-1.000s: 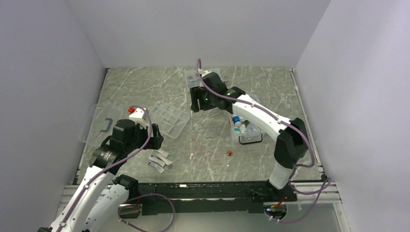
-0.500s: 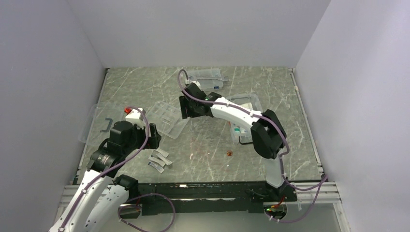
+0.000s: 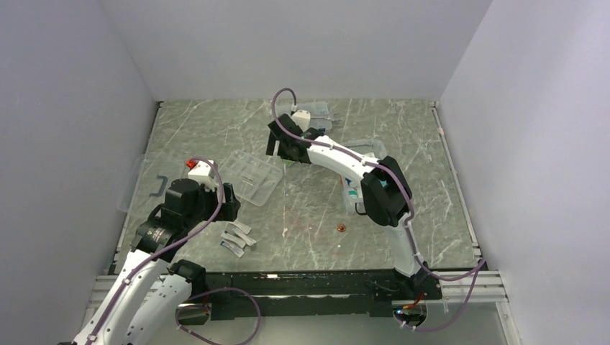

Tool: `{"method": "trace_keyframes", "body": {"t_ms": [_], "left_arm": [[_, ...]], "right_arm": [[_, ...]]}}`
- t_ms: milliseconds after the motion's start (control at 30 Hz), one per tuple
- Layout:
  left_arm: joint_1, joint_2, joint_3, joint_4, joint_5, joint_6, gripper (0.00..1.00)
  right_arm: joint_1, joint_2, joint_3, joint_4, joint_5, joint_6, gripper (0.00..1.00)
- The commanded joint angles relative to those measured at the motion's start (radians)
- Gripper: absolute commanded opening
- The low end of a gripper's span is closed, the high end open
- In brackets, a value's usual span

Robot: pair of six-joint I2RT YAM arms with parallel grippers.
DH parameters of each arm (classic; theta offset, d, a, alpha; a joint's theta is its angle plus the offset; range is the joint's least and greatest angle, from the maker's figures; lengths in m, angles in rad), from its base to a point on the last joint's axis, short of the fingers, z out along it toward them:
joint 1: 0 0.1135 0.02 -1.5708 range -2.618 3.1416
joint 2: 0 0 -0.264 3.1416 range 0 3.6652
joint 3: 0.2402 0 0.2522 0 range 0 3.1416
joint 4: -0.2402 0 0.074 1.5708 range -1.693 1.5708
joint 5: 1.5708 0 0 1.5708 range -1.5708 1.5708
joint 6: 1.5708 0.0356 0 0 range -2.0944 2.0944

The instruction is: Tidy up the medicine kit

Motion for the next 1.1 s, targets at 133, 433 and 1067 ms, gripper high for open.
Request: {"method": "trace_keyframes", "body": {"t_ms": [133,433,1067], "left_arm": [[-0.001,0.011,0.044,0.005,-0.004,-0.002,0.99],[-0.001,0.012,0.042,0.005,-0.004,-0.002,0.99],[-0.001,0.017,0.043,0.005,0.004,-0.001,0.99]], "right_arm": [[-0.014,0.098,0.12,-0.081,0.151,0.182,1.0],[-0.021,0.233,0.292,-0.213,0.163,0.284,1.0],[-0.042,0.308,0.285,-0.205,0.103,0.309,1.0]]}}
